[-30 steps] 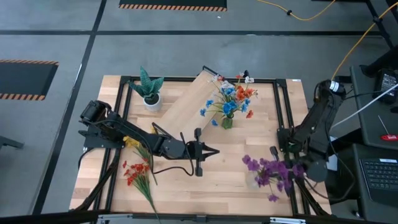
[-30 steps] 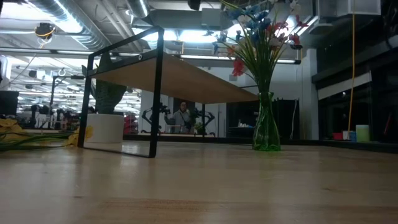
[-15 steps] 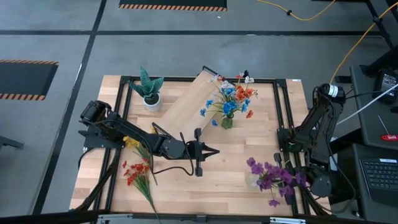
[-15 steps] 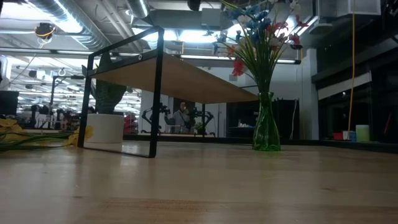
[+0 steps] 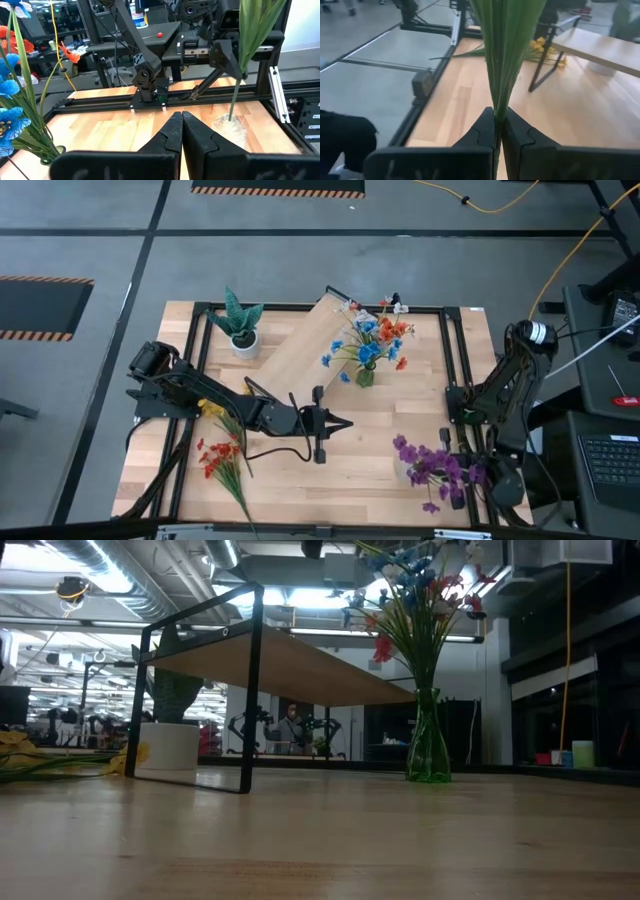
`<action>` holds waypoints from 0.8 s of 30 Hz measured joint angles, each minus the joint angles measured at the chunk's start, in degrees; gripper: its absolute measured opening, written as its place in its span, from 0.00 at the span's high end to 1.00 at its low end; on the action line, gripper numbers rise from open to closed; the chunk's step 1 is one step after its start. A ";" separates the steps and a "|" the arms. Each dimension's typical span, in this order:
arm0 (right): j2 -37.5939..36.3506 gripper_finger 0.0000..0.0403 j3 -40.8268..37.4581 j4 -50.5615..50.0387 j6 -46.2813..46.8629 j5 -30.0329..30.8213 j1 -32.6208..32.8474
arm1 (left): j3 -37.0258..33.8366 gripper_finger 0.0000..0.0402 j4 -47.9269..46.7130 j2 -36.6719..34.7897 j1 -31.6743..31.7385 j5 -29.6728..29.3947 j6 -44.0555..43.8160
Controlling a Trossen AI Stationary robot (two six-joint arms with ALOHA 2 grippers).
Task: Pick and place flowers into a vace then onto a shelf
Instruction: Put the purple flowers into the transparent vase
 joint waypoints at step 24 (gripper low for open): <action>10.61 0.98 -0.04 -4.60 16.52 8.36 1.83 | 0.00 0.99 -0.02 0.02 -1.11 0.01 0.58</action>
